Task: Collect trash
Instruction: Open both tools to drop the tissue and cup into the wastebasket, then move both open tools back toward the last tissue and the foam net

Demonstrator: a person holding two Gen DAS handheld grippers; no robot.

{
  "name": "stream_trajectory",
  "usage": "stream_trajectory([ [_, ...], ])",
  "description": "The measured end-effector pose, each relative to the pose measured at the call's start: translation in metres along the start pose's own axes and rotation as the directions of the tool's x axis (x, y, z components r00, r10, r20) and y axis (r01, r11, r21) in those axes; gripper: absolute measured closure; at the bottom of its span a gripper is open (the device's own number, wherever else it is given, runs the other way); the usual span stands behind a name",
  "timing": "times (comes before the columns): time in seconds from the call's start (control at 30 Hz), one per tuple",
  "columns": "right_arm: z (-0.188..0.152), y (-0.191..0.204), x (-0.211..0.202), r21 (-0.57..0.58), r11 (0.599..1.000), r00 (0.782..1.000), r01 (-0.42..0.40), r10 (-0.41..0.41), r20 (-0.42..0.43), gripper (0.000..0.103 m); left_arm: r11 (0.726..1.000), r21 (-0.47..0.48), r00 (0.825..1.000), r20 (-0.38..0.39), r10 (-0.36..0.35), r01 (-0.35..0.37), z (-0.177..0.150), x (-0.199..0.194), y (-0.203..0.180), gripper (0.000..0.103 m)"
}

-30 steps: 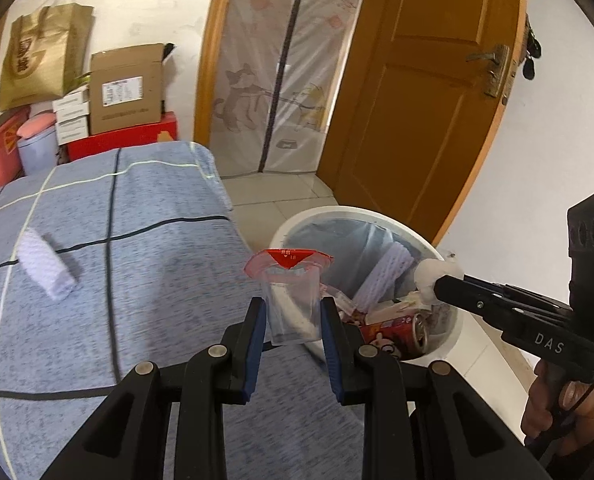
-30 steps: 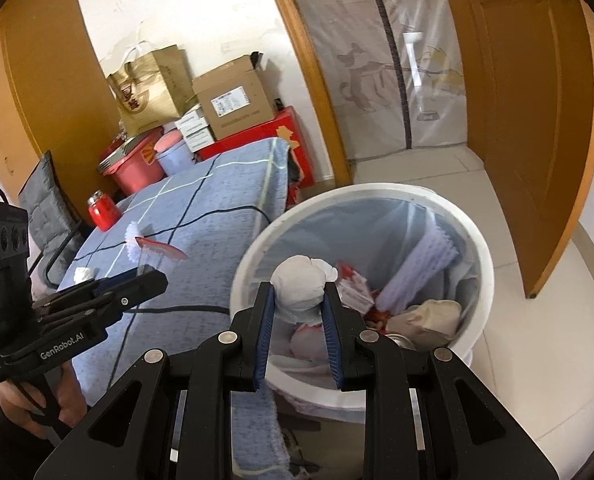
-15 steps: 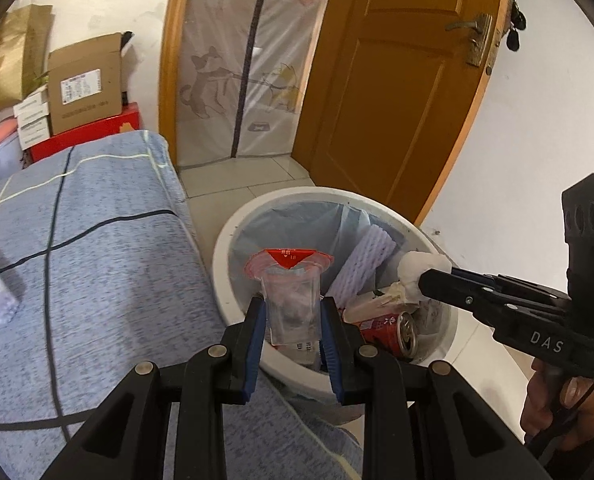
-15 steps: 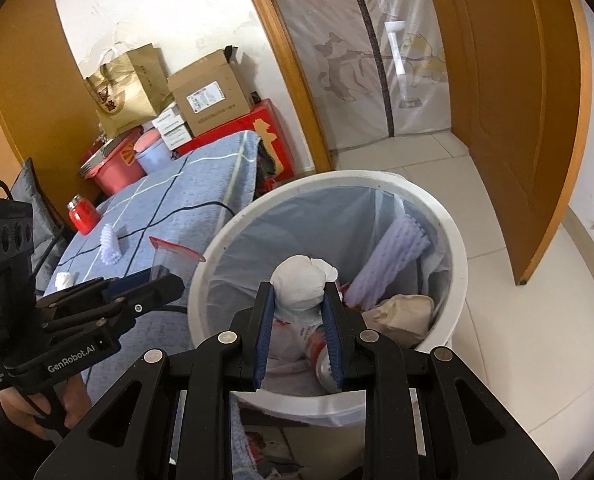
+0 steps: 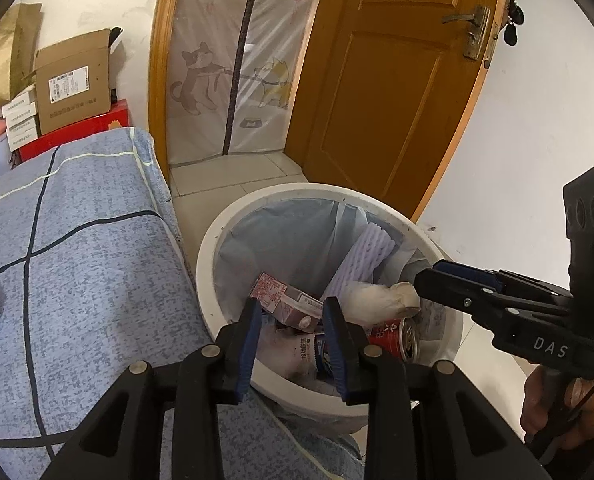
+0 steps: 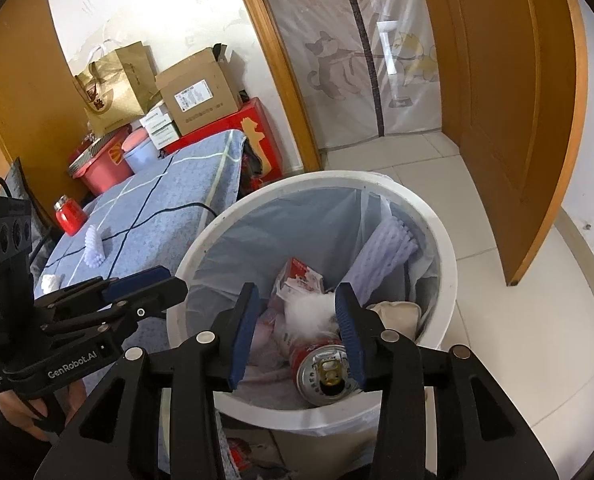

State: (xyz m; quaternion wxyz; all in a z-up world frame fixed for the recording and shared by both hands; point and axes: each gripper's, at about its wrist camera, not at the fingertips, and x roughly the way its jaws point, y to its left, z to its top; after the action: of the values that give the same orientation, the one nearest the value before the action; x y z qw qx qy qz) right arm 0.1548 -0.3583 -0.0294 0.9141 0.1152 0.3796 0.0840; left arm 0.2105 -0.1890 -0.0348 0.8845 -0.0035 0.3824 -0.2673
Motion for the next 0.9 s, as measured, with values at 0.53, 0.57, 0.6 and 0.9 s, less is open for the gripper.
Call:
stream_trajectory([
  [0.53, -0.001, 0.032, -0.028, -0.057, 0.997, 0.997, -0.054, 0.056, 0.049, 0.062, 0.999, -0.051, 0.998, 0.067, 0.017, -0.013, -0.008, -0.049, 0.012, 0.071],
  [0.57, -0.002, 0.035, -0.029, -0.061, 0.996, 0.997, -0.058, 0.061, 0.050, 0.062, 0.998, -0.052, 0.997, 0.070, 0.022, -0.019, -0.009, -0.053, 0.013, 0.071],
  [0.6, -0.003, 0.039, -0.031, -0.066, 0.996, 0.996, -0.062, 0.066, 0.052, 0.062, 0.998, -0.054, 0.997, 0.072, 0.027, -0.023, -0.011, -0.056, 0.014, 0.071],
  [0.9, -0.012, 0.073, -0.035, -0.124, 0.985, 0.992, -0.117, 0.123, 0.043, 0.062, 0.992, -0.092, 0.991, 0.095, 0.089, -0.080, -0.031, -0.089, 0.031, 0.071],
])
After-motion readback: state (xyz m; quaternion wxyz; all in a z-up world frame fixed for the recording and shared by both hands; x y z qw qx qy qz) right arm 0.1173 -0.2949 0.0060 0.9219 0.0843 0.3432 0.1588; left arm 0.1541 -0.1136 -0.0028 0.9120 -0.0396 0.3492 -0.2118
